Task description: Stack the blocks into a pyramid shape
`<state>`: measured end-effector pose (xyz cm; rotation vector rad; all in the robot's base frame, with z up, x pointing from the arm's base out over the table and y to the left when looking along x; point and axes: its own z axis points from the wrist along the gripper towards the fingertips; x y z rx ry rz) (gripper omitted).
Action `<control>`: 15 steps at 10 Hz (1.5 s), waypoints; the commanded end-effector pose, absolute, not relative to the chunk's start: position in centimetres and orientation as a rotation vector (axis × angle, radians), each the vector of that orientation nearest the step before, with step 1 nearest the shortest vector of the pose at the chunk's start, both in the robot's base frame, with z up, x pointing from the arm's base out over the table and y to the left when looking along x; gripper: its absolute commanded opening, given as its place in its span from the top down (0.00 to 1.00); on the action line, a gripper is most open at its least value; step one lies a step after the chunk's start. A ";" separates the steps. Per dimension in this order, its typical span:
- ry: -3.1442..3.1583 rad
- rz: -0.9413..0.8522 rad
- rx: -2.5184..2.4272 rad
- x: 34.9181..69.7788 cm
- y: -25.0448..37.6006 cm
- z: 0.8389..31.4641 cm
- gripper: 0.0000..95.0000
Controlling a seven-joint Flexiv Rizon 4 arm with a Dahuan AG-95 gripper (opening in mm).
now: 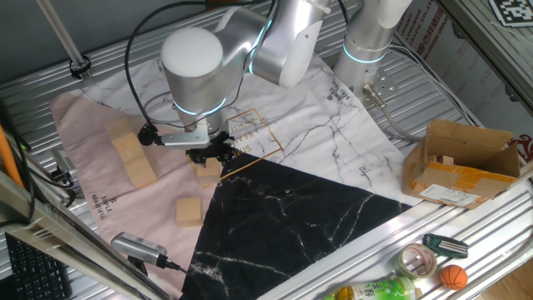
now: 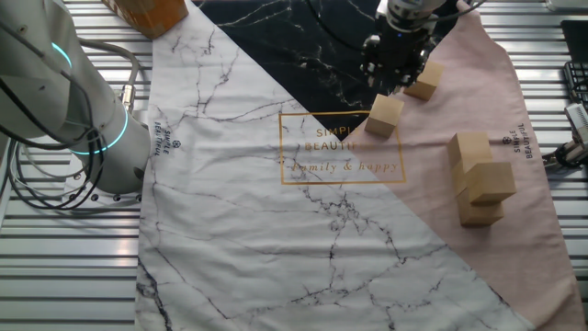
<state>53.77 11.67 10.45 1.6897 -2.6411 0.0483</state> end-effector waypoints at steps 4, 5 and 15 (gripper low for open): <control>-3.112 0.038 0.561 53.8 11.6 10.5 0.60; -3.147 0.011 0.435 53.8 11.5 10.5 0.60; -3.249 -0.131 -0.335 54.3 7.1 11.3 0.40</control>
